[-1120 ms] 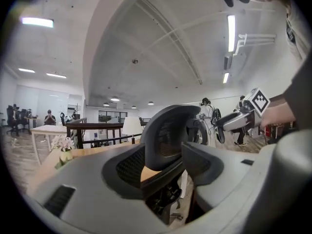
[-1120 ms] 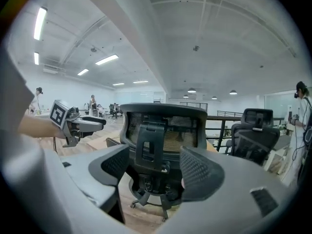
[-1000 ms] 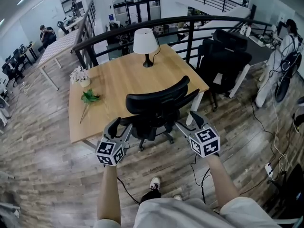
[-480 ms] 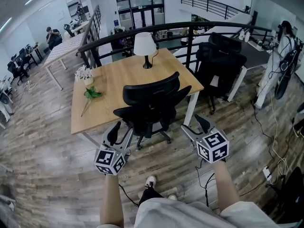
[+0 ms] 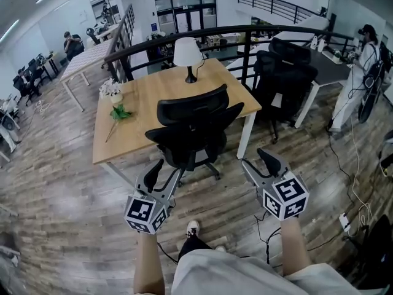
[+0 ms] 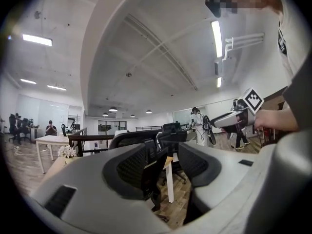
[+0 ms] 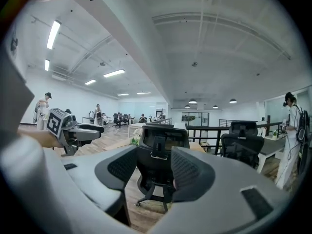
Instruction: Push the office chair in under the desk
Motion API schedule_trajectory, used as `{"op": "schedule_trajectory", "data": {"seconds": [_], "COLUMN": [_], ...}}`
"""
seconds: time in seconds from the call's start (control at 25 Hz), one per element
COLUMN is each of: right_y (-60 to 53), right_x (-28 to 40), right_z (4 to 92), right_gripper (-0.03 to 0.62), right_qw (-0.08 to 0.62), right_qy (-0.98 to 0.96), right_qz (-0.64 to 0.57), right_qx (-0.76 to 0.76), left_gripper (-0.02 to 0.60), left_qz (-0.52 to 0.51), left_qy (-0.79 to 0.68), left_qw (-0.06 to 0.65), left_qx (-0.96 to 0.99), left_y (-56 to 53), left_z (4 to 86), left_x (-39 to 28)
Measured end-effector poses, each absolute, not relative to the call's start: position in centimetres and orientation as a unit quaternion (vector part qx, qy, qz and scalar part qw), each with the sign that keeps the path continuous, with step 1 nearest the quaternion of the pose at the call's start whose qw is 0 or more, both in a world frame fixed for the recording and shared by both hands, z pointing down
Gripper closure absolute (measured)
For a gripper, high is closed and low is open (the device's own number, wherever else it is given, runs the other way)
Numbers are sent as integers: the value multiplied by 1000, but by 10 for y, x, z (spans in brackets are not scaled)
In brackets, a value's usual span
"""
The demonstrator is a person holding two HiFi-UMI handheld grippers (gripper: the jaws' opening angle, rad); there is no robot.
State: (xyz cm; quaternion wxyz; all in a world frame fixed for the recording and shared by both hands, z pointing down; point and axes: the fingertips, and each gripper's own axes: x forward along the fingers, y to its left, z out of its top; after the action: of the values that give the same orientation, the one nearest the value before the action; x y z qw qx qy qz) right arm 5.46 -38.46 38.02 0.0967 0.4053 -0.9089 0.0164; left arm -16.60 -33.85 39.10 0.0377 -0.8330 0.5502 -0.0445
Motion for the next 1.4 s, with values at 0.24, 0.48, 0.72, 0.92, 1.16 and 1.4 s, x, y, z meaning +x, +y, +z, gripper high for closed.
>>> {"op": "schedule_trajectory", "data": {"seconds": [0.24, 0.48, 0.72, 0.92, 1.16, 1.4], "right_y": [-375, -365, -358, -360, -359, -360], "right_x": [59, 47, 37, 32, 24, 23], "right_z": [374, 355, 349, 354, 360, 360], "right_gripper": [405, 494, 560, 583, 585, 585], "right_qw": [78, 51, 40, 52, 78, 78], "right_qy": [-910, -922, -932, -933, -934, -935], "right_qz": [13, 1, -3, -8, -17, -11], "right_qx": [407, 383, 361, 356, 348, 345], "left_gripper": [430, 466, 547, 573, 574, 574], "left_qz": [-49, -49, -44, -53, -59, -62], "left_qy": [542, 548, 541, 542, 546, 549], "left_qw": [46, 50, 49, 50, 43, 41], "left_qx": [-838, -834, -838, -837, -834, -832], "left_y": [-328, -322, -319, -320, -322, -321], "left_z": [382, 375, 371, 373, 378, 378], "left_x": [-140, -133, -132, -132, -135, -138]}}
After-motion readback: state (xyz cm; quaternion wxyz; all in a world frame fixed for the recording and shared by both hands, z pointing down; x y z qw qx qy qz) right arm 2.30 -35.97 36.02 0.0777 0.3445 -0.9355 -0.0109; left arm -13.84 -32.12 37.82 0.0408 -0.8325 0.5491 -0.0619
